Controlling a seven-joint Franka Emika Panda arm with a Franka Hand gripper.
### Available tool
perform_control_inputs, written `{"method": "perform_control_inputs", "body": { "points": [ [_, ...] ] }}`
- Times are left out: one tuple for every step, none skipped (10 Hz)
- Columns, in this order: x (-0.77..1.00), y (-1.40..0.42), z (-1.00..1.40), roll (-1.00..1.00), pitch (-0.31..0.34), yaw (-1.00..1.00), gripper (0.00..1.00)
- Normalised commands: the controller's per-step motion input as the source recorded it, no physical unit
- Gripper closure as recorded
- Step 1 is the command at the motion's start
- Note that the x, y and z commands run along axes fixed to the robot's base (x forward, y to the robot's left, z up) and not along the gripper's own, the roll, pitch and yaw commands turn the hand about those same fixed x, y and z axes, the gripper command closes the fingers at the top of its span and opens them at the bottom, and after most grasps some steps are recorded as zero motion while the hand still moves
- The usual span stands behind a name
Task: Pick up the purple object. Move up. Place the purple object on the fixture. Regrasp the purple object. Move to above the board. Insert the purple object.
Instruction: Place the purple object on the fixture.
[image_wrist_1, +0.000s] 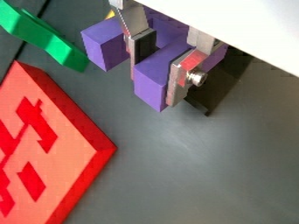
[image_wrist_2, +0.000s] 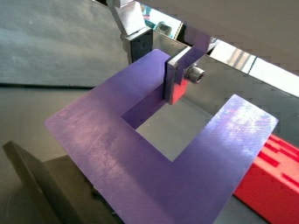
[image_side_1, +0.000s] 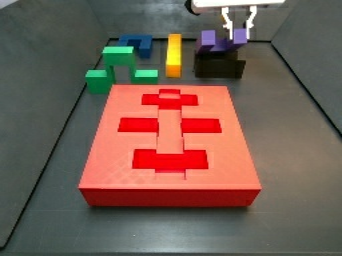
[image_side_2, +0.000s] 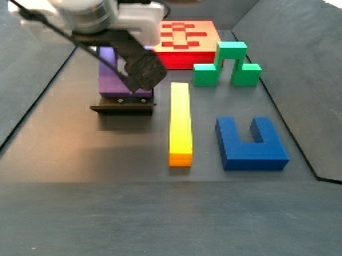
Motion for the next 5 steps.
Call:
{"method": "perform_control_inputs", "body": {
  "points": [
    [0.68, 0.00, -0.24, -0.17, 0.000, -0.08, 1.00],
    [0.64, 0.00, -0.23, -0.16, 0.000, -0.08, 1.00],
    [0.63, 0.00, -0.15, -0.15, 0.000, -0.07, 1.00],
    [0.49, 0.00, -0.11, 0.00, 0.063, -0.07, 1.00],
    [0.05, 0.00, 0.00, 0.00, 0.000, -0.04, 1.00]
  ]
}}
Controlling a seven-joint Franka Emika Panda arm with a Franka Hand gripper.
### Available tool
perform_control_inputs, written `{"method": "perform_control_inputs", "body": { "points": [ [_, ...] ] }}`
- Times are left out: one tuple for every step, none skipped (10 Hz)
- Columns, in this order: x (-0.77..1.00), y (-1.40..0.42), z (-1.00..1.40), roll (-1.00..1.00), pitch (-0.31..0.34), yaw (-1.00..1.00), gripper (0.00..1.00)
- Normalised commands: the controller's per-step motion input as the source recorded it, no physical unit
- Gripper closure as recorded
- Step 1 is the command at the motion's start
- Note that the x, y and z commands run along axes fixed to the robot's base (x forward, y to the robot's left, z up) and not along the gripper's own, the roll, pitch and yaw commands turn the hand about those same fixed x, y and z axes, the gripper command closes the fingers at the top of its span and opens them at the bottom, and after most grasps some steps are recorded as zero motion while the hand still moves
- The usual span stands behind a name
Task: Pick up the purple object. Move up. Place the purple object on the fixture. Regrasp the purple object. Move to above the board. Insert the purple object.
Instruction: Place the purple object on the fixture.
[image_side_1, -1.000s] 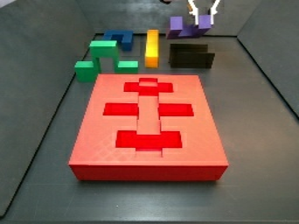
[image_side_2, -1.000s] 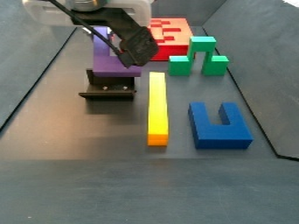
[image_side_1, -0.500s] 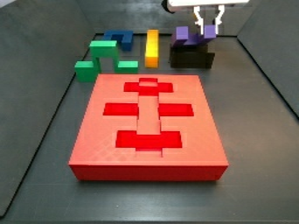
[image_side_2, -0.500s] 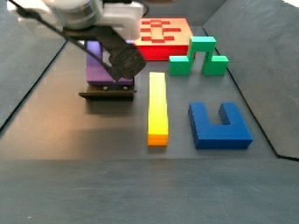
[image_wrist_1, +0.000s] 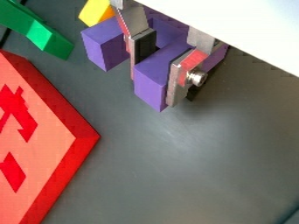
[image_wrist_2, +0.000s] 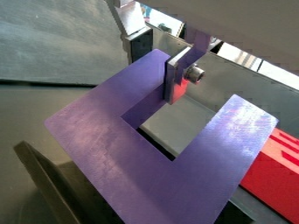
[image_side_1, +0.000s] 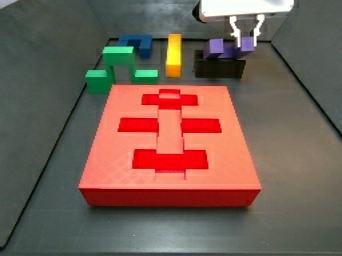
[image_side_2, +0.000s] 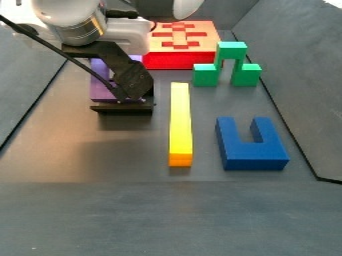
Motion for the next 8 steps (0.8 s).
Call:
{"method": "perform_control_inputs", "body": {
  "points": [
    [0.00, 0.00, -0.19, 0.00, 0.000, -0.02, 1.00],
    [0.00, 0.11, -0.15, 0.00, 0.009, -0.05, 1.00],
    [0.00, 0.06, -0.16, 0.00, 0.000, -0.07, 1.00],
    [-0.05, 0.06, -0.13, 0.00, 0.000, -0.11, 1.00],
    [-0.06, 0.04, -0.02, 0.00, 0.000, -0.13, 1.00],
    [-0.09, 0.00, 0.00, 0.00, 0.000, -0.11, 1.00],
    [0.00, 0.00, -0.02, 0.00, 0.000, 0.00, 1.00],
    [-0.06, 0.00, 0.00, 0.14, -0.046, 0.00, 1.00]
  ]
}}
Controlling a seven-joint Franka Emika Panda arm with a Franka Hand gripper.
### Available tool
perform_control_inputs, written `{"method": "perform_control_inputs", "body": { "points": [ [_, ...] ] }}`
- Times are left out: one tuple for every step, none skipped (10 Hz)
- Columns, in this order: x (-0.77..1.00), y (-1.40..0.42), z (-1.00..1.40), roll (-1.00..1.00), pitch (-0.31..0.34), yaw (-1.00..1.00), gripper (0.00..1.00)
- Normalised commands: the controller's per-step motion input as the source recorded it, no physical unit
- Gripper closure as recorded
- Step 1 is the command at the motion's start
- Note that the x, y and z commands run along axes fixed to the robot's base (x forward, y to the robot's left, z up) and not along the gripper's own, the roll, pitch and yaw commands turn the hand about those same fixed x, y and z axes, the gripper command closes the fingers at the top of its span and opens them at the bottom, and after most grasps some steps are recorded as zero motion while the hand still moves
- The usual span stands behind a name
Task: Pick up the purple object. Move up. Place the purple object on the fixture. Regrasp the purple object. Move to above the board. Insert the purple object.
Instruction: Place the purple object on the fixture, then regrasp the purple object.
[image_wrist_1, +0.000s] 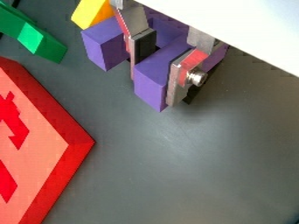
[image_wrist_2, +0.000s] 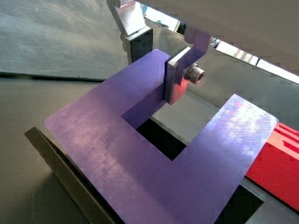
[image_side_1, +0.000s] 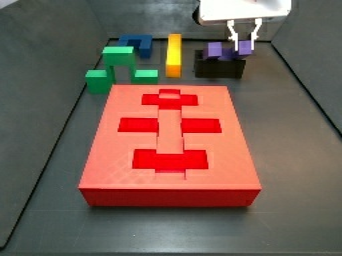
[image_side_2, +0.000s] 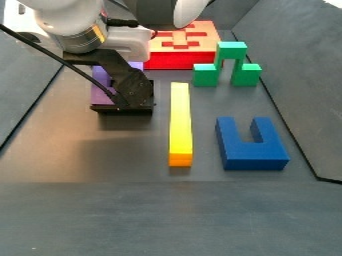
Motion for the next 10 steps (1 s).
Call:
{"method": "perform_control_inputs", "body": {
  "points": [
    [0.00, 0.00, 0.00, 0.00, 0.000, 0.00, 0.00],
    [0.02, 0.00, 0.15, 0.00, 0.000, 0.00, 0.00],
    [0.00, 0.05, 0.52, 0.00, -0.109, 0.00, 0.00],
    [0.00, 0.00, 0.70, 0.30, -0.077, 0.00, 0.00],
    [0.00, 0.00, 0.68, 0.35, -0.277, 0.00, 0.00],
    [-0.22, 0.00, 0.53, 0.53, -0.623, -0.03, 0.00],
    [-0.41, -0.18, 0.32, 1.00, -0.803, -0.03, 0.00],
    [-0.24, -0.26, 0.13, 1.00, -0.594, 0.00, 0.00],
    [-0.15, -0.30, 0.07, 1.00, -0.311, 0.00, 0.00],
    [-0.04, -0.28, 0.03, 1.00, -0.103, 0.01, 0.00]
  ]
}}
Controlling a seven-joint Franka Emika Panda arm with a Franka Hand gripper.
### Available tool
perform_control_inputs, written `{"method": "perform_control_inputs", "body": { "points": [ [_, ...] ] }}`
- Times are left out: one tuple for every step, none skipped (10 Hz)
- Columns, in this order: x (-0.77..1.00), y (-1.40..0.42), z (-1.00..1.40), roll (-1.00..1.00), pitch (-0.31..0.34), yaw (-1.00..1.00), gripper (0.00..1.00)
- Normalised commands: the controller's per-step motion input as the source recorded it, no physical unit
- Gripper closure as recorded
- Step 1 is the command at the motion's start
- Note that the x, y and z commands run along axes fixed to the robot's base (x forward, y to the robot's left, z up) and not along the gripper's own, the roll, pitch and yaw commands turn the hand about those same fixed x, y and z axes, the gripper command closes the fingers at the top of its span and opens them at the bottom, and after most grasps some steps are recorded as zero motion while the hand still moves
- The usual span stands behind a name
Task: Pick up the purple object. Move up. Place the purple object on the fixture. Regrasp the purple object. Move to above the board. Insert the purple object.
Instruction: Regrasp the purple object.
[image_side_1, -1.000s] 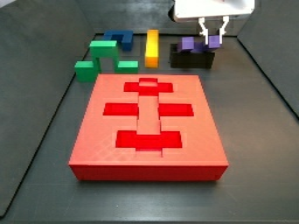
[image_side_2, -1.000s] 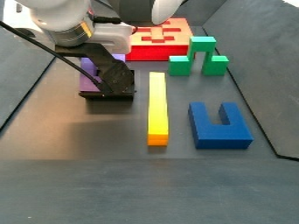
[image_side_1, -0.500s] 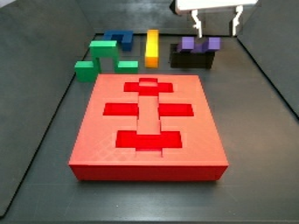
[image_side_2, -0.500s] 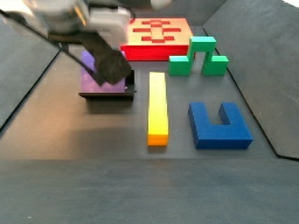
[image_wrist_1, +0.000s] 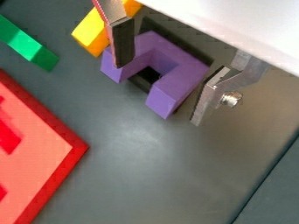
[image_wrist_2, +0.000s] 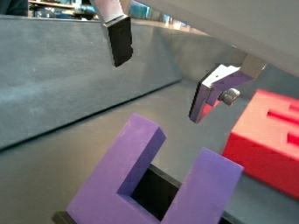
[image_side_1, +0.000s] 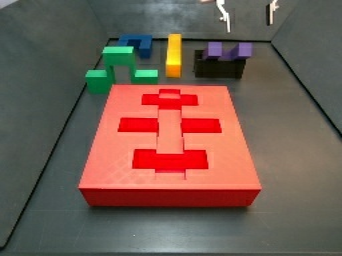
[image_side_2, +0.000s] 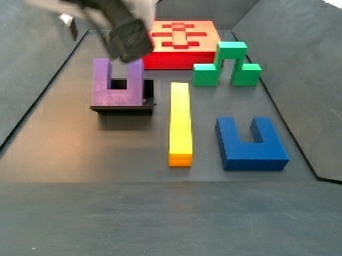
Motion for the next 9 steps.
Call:
{"method": "perform_control_inputs", "body": {
  "points": [
    [-0.03, -0.28, 0.02, 1.00, 0.000, 0.01, 0.00],
    [0.06, -0.20, 0.05, 1.00, 0.066, 0.06, 0.00],
    [0.15, -0.17, 0.09, 1.00, 0.220, 0.06, 0.00],
    [0.22, -0.15, 0.11, 1.00, 0.326, 0.03, 0.00],
    [0.21, -0.15, 0.11, 1.00, 0.346, 0.03, 0.00],
    [0.21, -0.15, 0.12, 1.00, 0.346, 0.03, 0.00],
    [0.23, -0.14, 0.11, 1.00, 0.337, 0.04, 0.00],
    [0.31, -0.06, 0.11, 1.00, 0.297, 0.07, 0.00],
    [0.35, 0.00, 0.11, 1.00, 0.277, 0.13, 0.00]
  ]
}}
